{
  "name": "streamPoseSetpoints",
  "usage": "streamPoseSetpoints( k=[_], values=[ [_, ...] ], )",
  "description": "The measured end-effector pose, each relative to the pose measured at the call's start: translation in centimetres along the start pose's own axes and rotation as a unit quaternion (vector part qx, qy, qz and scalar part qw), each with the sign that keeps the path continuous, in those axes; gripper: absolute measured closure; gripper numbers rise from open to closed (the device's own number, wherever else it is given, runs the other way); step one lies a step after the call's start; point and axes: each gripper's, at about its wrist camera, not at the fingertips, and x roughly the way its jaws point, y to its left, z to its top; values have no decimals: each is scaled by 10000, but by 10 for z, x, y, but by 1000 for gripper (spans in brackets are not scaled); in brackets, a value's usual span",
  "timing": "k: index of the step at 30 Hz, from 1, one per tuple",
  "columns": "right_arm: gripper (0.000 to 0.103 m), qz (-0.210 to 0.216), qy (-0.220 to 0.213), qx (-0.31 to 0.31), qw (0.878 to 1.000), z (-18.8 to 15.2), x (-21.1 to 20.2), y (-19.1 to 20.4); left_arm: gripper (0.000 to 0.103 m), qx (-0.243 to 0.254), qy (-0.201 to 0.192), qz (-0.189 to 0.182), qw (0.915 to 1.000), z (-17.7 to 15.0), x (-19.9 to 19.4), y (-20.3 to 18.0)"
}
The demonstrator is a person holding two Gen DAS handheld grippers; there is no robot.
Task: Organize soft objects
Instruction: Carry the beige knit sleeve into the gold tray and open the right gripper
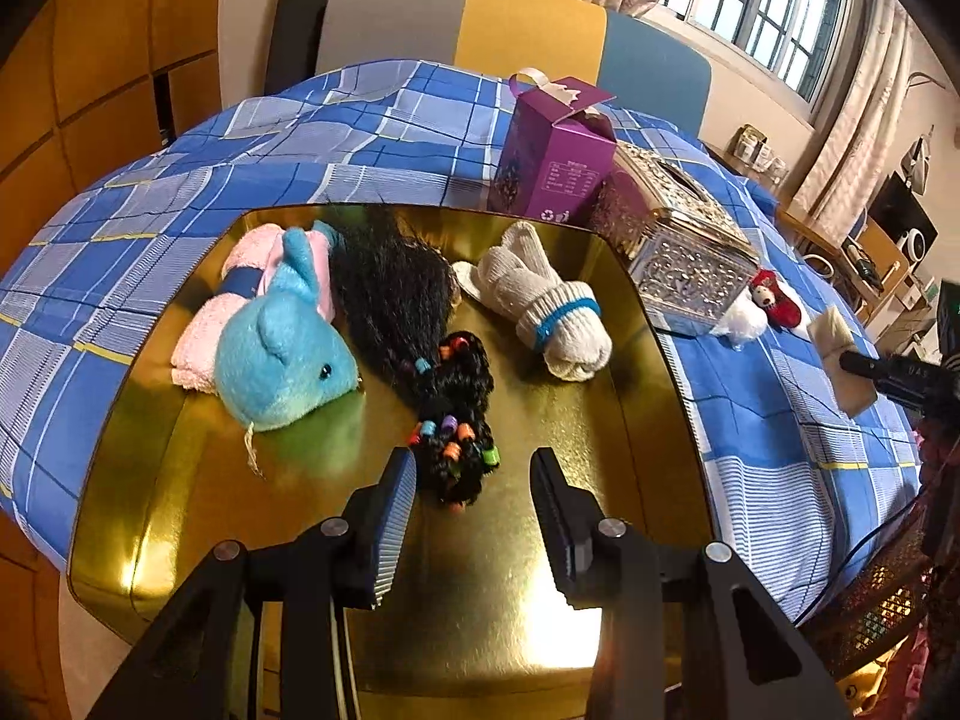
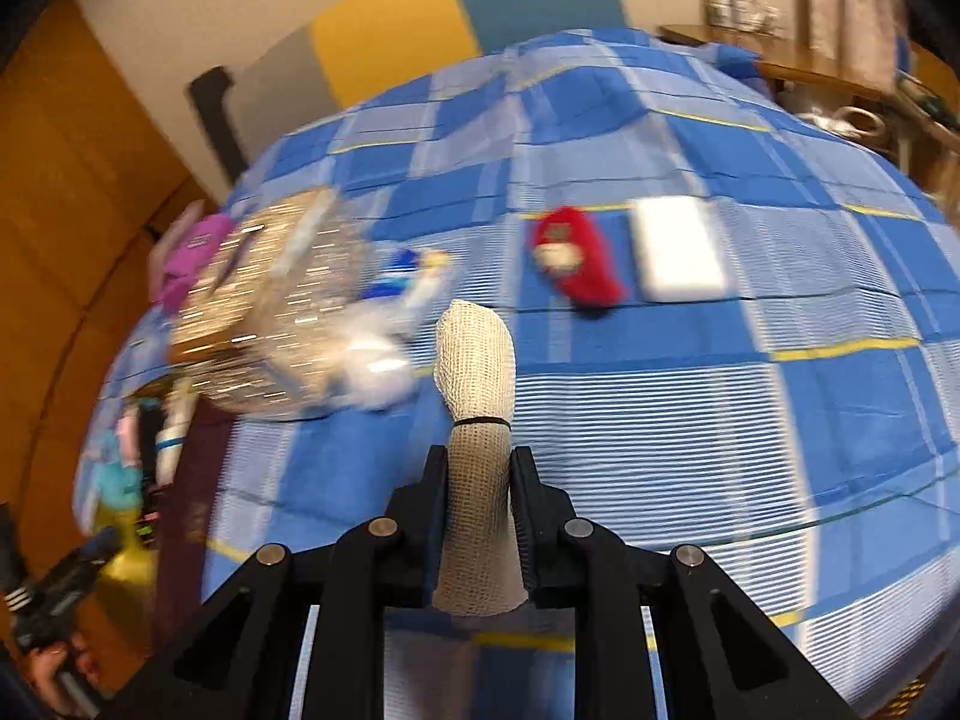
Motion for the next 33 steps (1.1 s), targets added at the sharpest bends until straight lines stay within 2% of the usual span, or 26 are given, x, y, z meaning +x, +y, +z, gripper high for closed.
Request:
streamPoseSetpoints(
  k=[9,16,26,33],
  values=[
    [82,921,162,-912,9914,-13,1,130,63,4,-126,-81,9999,-12,-13,5],
    [83,1266,482,-1439,9803,-32,32,214,63,-78,-168,-57,9998,-21,-21,18],
    [82,1047,746,-1580,9790,-47,83,268,63,-291,-209,-97,9993,-26,-27,35],
    [81,495,629,-1961,9773,-53,107,293,63,-411,-272,-116,9987,-26,-30,44]
  ],
)
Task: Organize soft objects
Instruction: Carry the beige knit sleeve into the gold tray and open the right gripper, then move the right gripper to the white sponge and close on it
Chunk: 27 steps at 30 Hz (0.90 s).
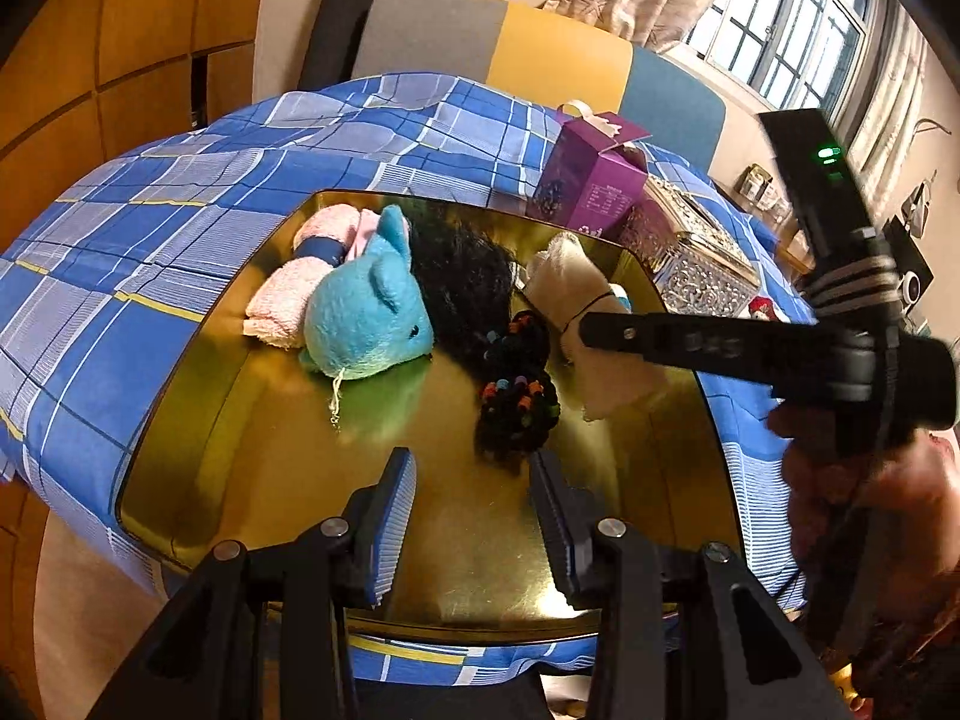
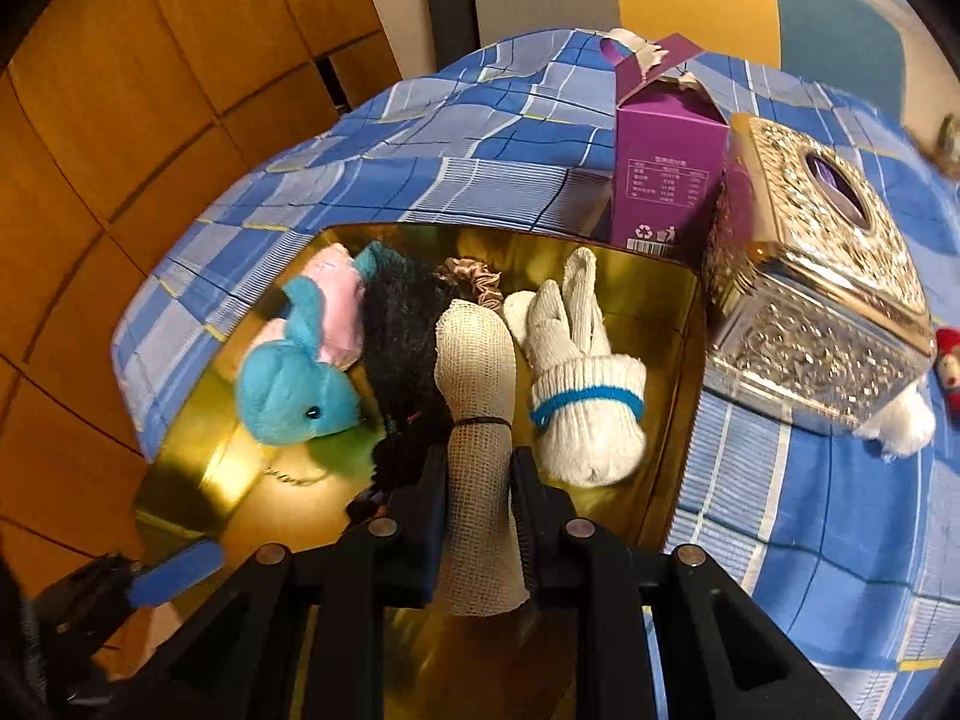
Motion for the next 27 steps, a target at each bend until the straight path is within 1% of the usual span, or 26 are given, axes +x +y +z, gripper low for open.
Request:
streamPoseSetpoints(
  k=[1,3,4,5,7,9,10,11,14,19,21,24,27],
  values=[
    [80,-157,-4,-34,9999,1,4,1,64,-7,5,0,10000,0,0,0],
    [71,-243,56,-39,9997,1,10,1,63,-12,7,-5,10000,-1,0,0],
    [62,-239,83,-16,9997,1,11,0,64,-8,-1,-3,10000,-1,0,0],
    [57,-235,73,18,9997,0,9,-2,64,3,-2,-1,10000,-1,-1,0],
    [57,-109,-74,75,9999,-2,-1,-5,63,-5,-37,4,10000,-1,-2,1],
    [52,-4,-265,103,9996,-5,-16,-8,63,-24,-50,8,10000,0,-2,2],
    [46,32,-380,119,9992,-8,-25,-11,63,-34,-47,5,10000,0,-2,2],
    [44,54,-465,139,9988,-9,-31,-13,63,-41,-47,2,10000,0,-1,2],
    [44,132,-641,227,9976,-14,-52,-23,63,-18,-16,-35,10000,-1,0,-2],
    [42,-10,-878,456,9951,-23,-80,-45,63,152,20,-135,9998,-2,1,-15],
    [42,-51,-897,591,9942,-28,-88,-57,63,236,13,-180,9996,-2,1,-21],
    [40,-233,-879,746,9931,-39,-97,-77,63,340,9,-241,9991,-3,0,-29],
    [37,-443,-723,924,9921,-53,-100,-101,63,435,43,-293,9986,-3,1,-38]
  ],
)
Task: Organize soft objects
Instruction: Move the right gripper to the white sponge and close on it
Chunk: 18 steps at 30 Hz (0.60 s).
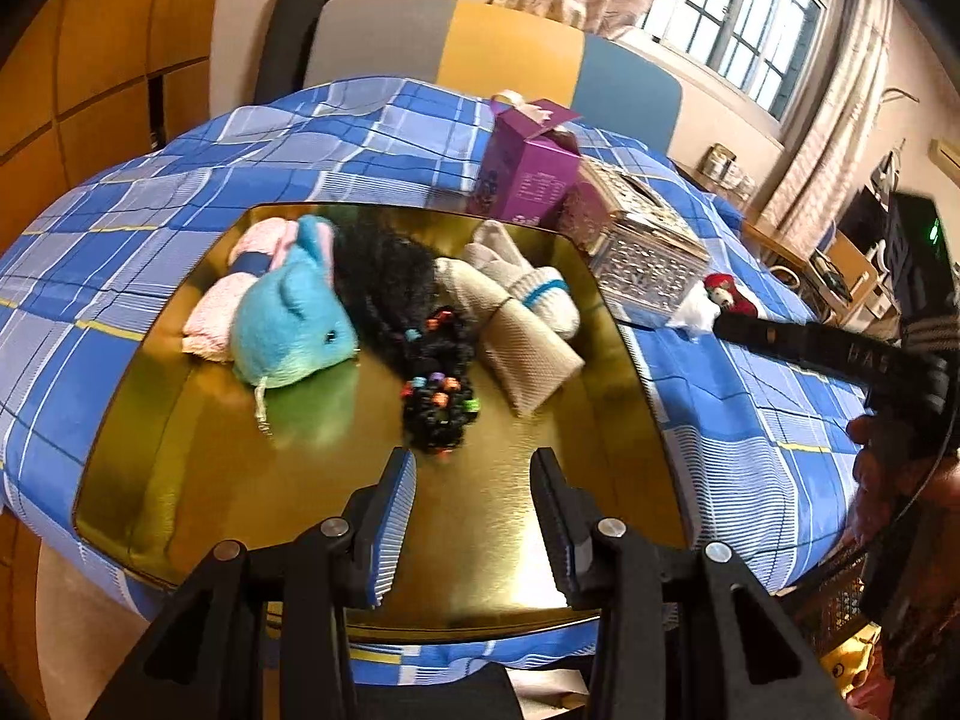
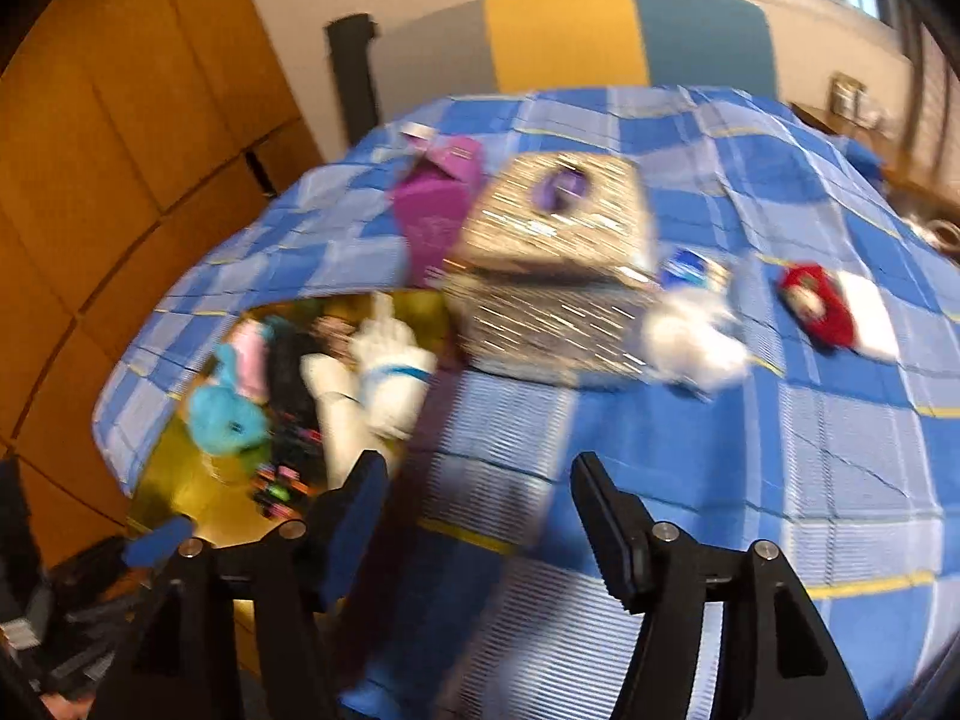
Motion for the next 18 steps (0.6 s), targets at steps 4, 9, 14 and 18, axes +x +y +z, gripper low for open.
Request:
streamPoseSetpoints(
  k=[4,9,14,18],
  values=[
    [37,-371,328,164,9986,-18,3,-42,63,145,80,-54,9998,1,4,-13],
    [37,-667,622,437,9949,-37,5,-90,63,400,169,-156,9989,1,9,-38],
    [37,-949,642,655,9913,-40,-1,-137,64,739,207,-326,9965,7,13,-71],
    [37,-1150,546,871,9880,-27,-7,-175,63,1024,258,-467,9933,10,18,-99]
  ],
)
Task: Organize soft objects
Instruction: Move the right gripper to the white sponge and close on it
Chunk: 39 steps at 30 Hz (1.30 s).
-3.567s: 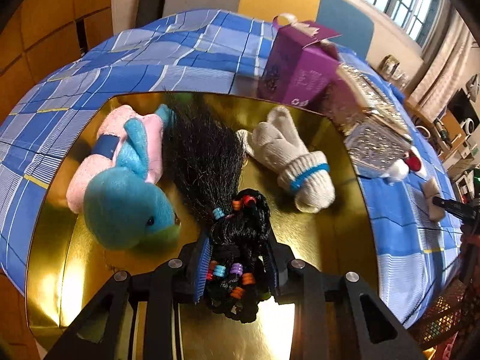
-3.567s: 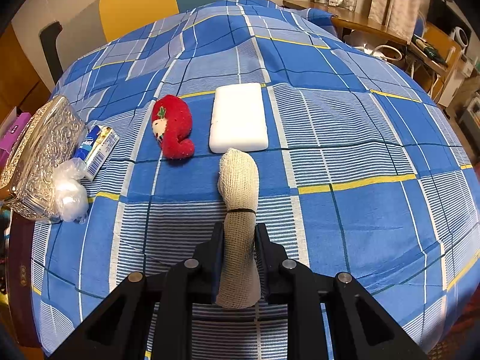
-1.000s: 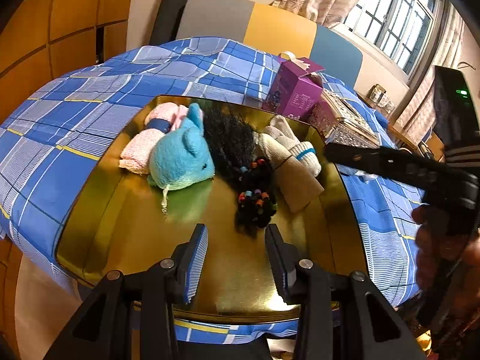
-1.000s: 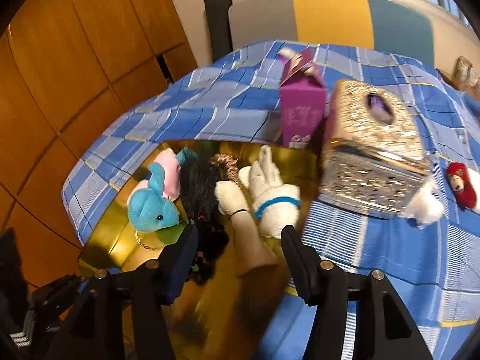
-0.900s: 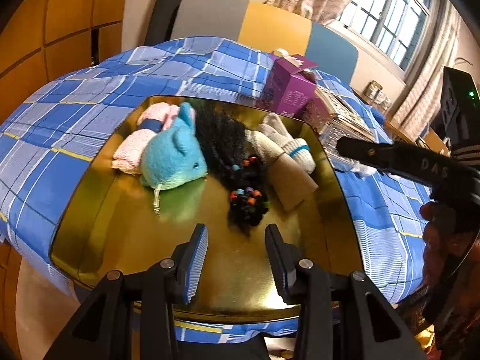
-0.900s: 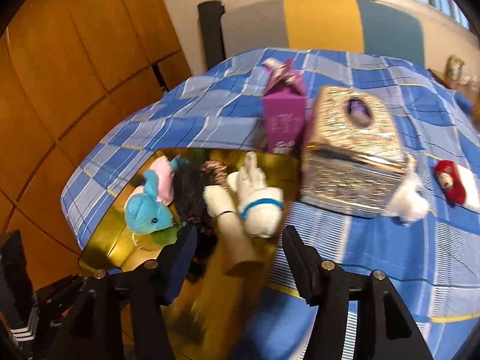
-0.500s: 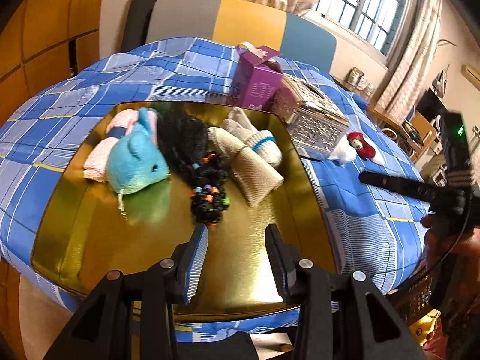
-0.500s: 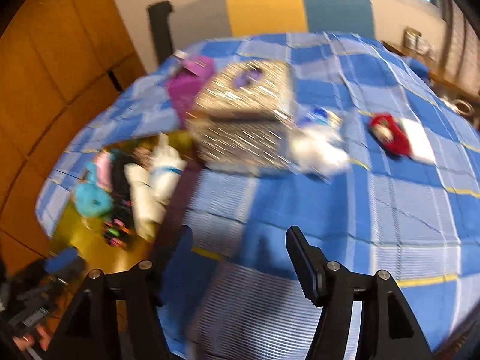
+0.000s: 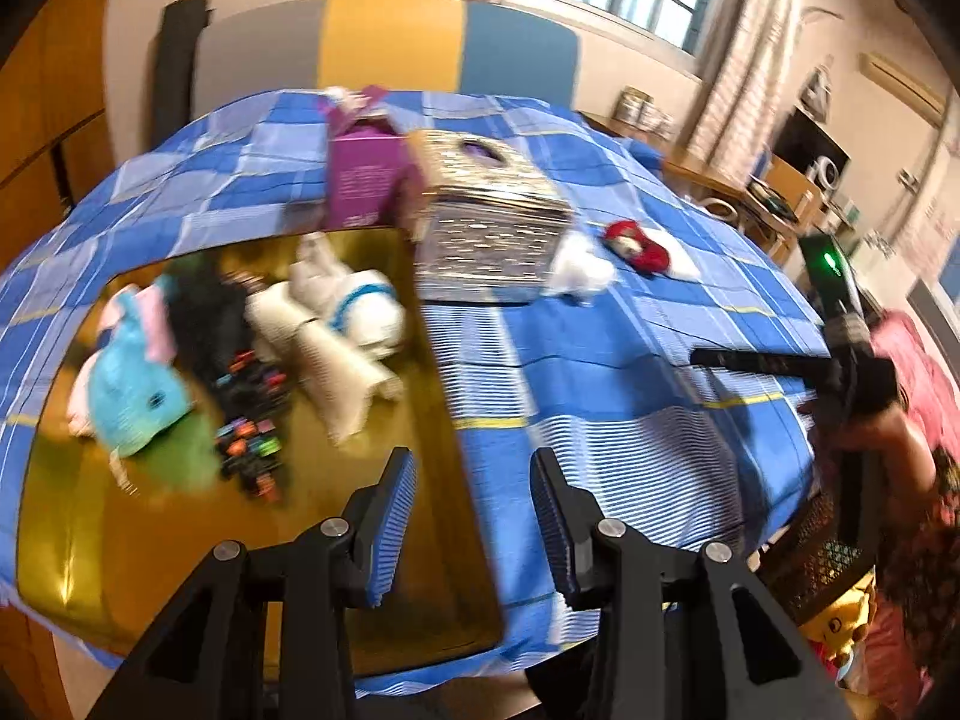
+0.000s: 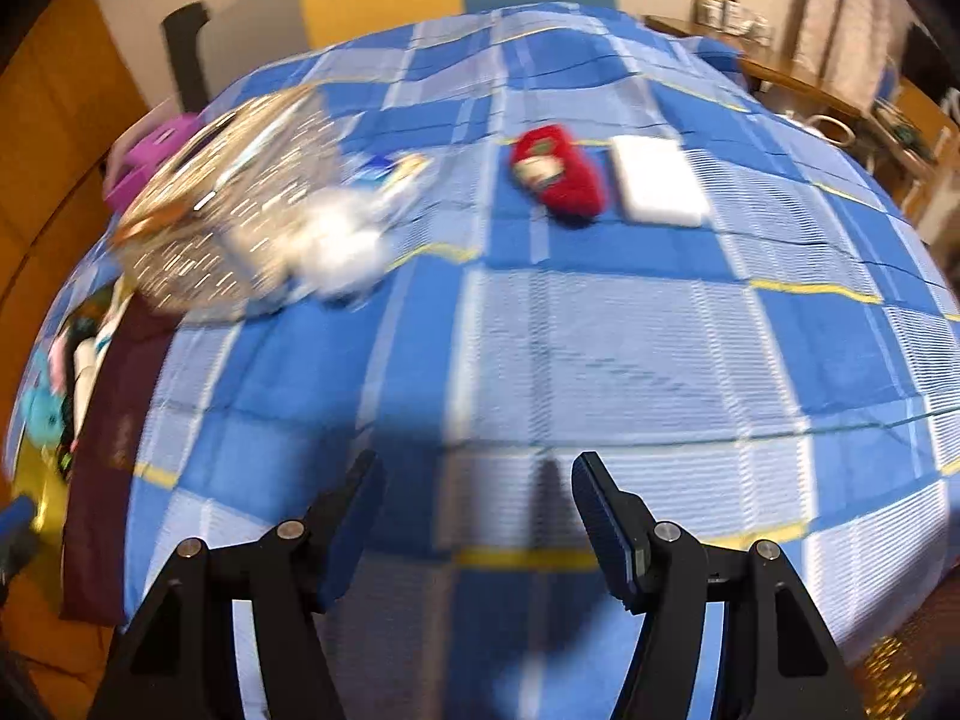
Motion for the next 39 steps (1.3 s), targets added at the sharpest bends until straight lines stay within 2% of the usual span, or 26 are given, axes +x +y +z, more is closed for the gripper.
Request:
streamPoseSetpoints(
  k=[5,7,10,14,18,22,25,27,28,39],
  values=[
    [34,-104,-398,278,9988,39,-1,-40,63,295,162,-251,9991,7,15,-32],
    [30,-245,-633,309,9972,56,0,-53,63,387,224,-281,9986,9,22,-41],
    [29,-520,-872,292,9944,89,12,-70,63,478,316,-337,9978,12,30,-53],
    [29,-851,-664,413,9933,127,46,-86,63,568,401,-358,9969,17,40,-66],
    [29,-650,-435,670,9947,151,74,-96,63,565,475,-359,9966,21,50,-72],
    [29,-830,-260,499,9950,165,96,-94,63,541,569,-384,9962,24,59,-75],
    [30,-898,-119,394,9951,166,106,-92,63,540,588,-430,9959,26,63,-78],
    [38,-868,-25,402,9954,163,111,-95,63,567,589,-439,9957,27,64,-80],
    [46,-841,33,428,9955,161,113,-96,63,573,587,-457,9956,27,64,-82],
    [46,-488,367,441,9972,118,87,-112,63,701,655,-546,9939,45,75,-107]
  ],
)
